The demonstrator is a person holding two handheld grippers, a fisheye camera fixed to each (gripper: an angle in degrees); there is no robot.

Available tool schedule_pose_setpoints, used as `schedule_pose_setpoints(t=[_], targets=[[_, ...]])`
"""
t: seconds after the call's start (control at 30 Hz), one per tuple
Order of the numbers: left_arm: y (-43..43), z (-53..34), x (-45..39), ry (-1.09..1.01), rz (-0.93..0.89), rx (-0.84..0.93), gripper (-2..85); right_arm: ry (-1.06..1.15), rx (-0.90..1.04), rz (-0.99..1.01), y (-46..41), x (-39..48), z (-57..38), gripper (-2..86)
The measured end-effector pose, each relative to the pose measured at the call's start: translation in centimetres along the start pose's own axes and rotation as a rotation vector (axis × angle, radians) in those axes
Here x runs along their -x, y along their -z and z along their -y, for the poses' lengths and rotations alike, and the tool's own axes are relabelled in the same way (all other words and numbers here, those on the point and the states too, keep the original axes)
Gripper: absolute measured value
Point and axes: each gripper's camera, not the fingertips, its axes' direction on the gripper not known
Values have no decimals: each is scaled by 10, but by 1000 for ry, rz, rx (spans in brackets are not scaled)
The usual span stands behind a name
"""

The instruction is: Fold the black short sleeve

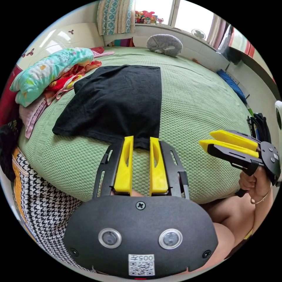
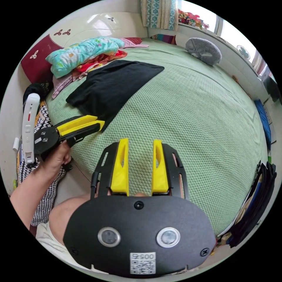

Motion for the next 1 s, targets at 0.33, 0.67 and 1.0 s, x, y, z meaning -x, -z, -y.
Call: schedule_pose_setpoints(t=[0.33,0.67,1.0], targets=[[3,4,25,55,-83,29,36,11,8,1,-17,5,19,123],[22,-16,17,-42,-159,69,16,-29,-8,26,-22,-6,31,121],[50,-67,35,-100,-299,68,51,-69,-5,10,-26,-25,35,118]])
